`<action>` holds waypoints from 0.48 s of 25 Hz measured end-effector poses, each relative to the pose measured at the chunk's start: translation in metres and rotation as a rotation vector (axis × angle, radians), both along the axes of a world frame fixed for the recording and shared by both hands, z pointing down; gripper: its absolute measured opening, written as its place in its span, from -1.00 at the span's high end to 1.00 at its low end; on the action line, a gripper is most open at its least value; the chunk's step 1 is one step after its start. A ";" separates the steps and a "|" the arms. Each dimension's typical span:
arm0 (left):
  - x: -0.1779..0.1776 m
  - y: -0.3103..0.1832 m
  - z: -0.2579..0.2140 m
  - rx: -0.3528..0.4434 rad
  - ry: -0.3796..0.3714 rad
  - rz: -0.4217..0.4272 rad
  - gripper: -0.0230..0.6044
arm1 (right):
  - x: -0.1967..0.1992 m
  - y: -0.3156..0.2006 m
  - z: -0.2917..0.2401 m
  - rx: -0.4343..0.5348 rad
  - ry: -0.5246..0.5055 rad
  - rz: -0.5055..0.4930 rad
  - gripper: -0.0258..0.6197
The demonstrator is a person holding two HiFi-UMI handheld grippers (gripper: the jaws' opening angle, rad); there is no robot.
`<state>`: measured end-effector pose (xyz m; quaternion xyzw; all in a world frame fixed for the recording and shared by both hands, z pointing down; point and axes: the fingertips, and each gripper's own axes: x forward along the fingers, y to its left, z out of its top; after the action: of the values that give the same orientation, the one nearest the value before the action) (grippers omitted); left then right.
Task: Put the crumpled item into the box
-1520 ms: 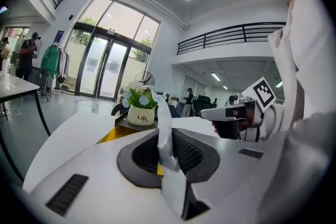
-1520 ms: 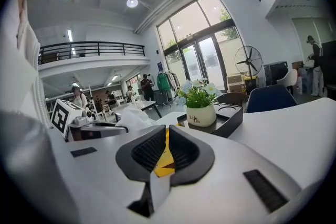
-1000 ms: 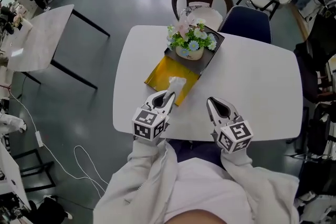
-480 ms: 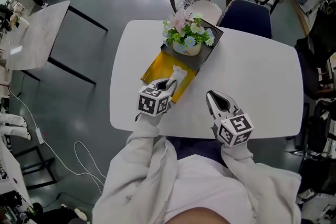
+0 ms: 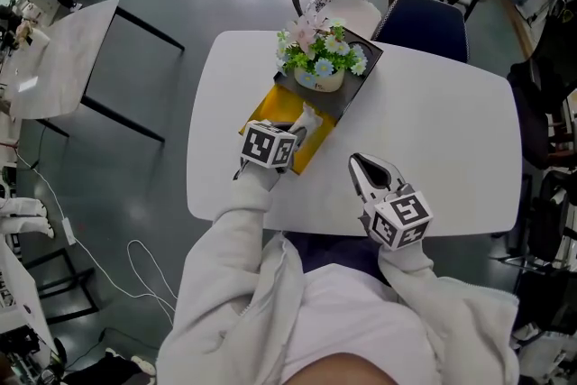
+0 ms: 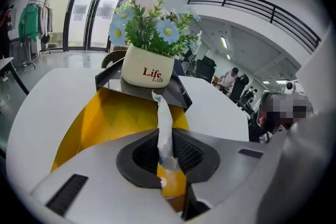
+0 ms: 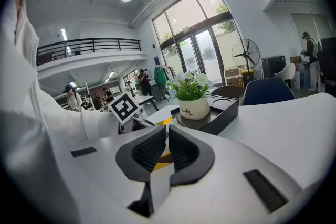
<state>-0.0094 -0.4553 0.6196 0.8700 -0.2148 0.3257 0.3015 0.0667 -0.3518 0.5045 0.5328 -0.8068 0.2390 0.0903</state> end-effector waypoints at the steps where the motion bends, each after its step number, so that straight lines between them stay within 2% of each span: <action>1: 0.001 -0.001 0.002 -0.009 -0.005 0.002 0.76 | 0.000 0.000 0.000 -0.001 0.001 0.000 0.79; 4: 0.002 -0.005 0.008 -0.010 -0.040 -0.013 0.76 | 0.000 0.000 0.001 -0.003 0.000 0.002 0.79; 9: -0.001 -0.011 0.016 0.002 -0.078 -0.086 0.76 | 0.000 0.000 0.000 -0.005 -0.002 -0.002 0.79; 12: 0.000 -0.014 0.022 0.034 -0.122 -0.102 0.76 | 0.000 0.000 0.001 -0.009 -0.003 -0.005 0.79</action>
<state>-0.0097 -0.4696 0.6415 0.8413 -0.2825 0.3588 0.2893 0.0665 -0.3520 0.5059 0.5301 -0.8070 0.2432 0.0922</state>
